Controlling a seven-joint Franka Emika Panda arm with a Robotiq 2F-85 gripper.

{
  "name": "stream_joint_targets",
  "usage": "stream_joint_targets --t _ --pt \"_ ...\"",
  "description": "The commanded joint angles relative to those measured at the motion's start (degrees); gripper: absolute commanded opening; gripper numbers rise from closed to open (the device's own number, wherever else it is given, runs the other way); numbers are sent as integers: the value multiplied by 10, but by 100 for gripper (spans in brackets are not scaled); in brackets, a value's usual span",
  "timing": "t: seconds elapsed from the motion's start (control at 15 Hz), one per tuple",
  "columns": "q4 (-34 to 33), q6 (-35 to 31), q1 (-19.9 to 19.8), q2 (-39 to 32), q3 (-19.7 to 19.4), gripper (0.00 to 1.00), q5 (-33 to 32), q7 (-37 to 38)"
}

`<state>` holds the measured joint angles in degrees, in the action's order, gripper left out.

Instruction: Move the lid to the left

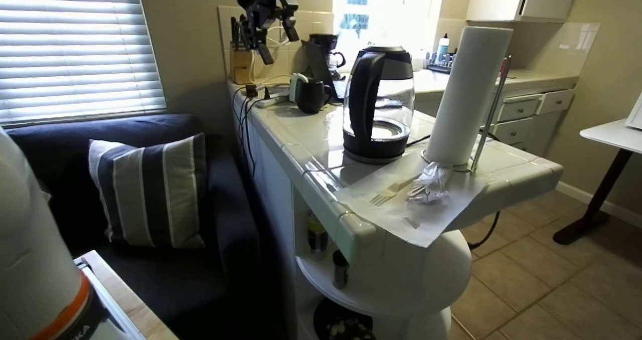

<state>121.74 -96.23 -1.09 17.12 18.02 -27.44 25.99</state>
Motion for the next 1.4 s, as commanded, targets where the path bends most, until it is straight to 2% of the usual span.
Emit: stream_joint_targets --t 0.0,0.47,0.53,0.67,1.2,1.33 --pt "-72 -2 15 -111 16 100 -126 91" --pt "-172 -34 112 -296 -13 100 -282 75" --pt "-132 -35 109 -243 -24 100 -245 70" --pt "-142 -36 122 -264 -31 100 -249 73" --pt "-140 -35 122 -248 -37 100 -249 72" --pt "-140 -70 125 -263 -43 100 -277 74"
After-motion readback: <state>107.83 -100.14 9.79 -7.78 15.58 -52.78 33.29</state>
